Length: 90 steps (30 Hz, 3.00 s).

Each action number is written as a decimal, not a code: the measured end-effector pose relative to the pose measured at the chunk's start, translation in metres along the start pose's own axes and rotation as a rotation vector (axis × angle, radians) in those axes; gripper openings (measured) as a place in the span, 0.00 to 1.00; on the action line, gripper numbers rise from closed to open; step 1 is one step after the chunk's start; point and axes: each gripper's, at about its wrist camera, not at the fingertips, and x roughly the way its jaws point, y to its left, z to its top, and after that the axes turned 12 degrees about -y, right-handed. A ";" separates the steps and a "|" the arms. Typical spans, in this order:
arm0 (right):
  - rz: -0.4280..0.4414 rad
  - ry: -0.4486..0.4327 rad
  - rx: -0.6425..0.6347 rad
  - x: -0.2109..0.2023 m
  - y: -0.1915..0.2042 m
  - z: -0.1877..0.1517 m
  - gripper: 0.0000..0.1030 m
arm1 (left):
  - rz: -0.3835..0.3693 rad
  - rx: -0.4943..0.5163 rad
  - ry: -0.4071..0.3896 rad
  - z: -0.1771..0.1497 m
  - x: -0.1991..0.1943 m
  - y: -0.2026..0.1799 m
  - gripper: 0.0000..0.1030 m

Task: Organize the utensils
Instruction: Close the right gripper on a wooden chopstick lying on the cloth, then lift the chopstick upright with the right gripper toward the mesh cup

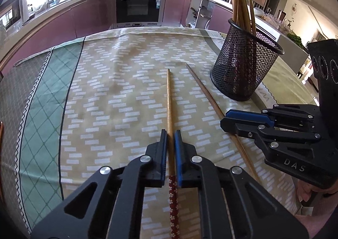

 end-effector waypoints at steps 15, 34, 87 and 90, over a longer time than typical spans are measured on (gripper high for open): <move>0.007 -0.023 0.043 -0.001 -0.008 0.002 0.06 | -0.001 -0.021 0.001 0.001 -0.001 0.000 0.07; 0.086 0.019 0.008 0.009 0.004 0.003 0.08 | -0.096 -0.038 -0.003 -0.002 -0.012 -0.004 0.07; 0.084 -0.373 0.050 -0.118 -0.036 0.038 0.06 | -0.376 -0.107 -0.213 0.053 -0.083 -0.009 0.07; 0.094 -0.357 0.058 -0.112 -0.036 0.036 0.06 | -0.403 -0.108 -0.223 0.051 -0.086 -0.011 0.07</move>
